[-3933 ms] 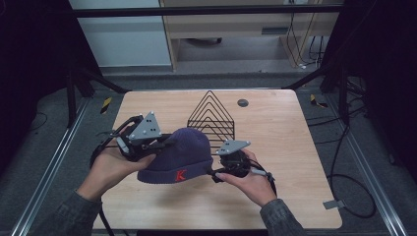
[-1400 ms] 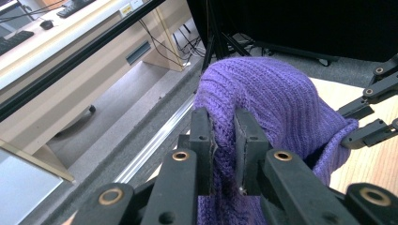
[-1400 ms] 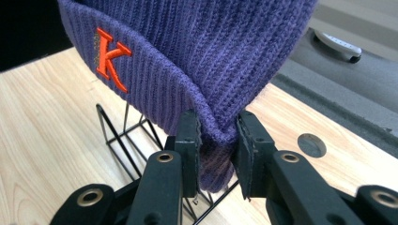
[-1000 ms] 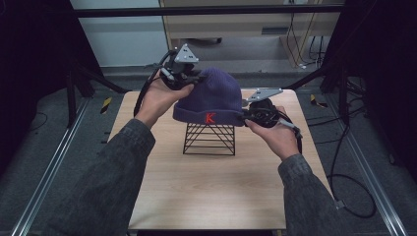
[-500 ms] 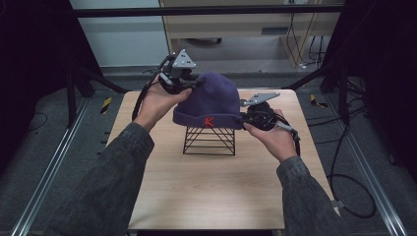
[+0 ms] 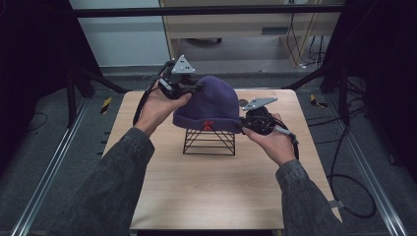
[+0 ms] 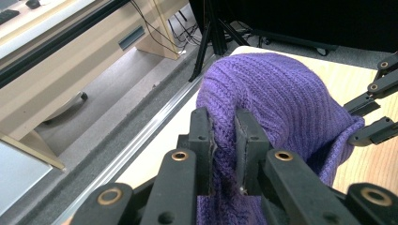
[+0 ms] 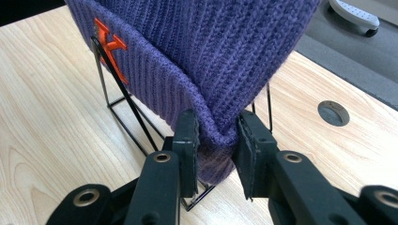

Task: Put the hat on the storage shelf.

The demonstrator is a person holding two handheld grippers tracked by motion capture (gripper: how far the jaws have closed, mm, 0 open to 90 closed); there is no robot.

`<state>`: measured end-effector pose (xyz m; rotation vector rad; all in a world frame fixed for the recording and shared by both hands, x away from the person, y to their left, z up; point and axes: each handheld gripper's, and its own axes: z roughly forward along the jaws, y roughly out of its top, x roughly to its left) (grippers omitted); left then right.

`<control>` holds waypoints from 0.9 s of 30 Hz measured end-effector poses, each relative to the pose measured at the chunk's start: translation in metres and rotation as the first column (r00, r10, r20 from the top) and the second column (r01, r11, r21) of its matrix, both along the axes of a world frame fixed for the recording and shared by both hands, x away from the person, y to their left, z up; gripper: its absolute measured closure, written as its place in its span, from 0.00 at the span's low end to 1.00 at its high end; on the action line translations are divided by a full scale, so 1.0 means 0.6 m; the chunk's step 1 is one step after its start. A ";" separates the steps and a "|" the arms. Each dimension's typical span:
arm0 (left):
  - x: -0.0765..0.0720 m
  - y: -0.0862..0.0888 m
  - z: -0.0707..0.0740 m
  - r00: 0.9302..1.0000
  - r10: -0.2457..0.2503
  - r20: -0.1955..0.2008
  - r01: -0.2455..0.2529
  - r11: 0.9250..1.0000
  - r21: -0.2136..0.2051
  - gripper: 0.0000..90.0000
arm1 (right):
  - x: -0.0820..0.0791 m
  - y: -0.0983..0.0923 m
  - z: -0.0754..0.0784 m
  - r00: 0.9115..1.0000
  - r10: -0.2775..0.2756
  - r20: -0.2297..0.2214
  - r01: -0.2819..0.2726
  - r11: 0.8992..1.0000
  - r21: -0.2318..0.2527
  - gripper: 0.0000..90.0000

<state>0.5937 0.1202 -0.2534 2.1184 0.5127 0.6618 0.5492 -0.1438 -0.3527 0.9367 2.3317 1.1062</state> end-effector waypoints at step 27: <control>-0.013 0.011 -0.042 1.000 0.015 -0.023 -0.015 1.000 -0.003 0.87 | -0.007 0.007 -0.029 0.999 -0.021 -0.027 0.021 1.000 -0.009 0.78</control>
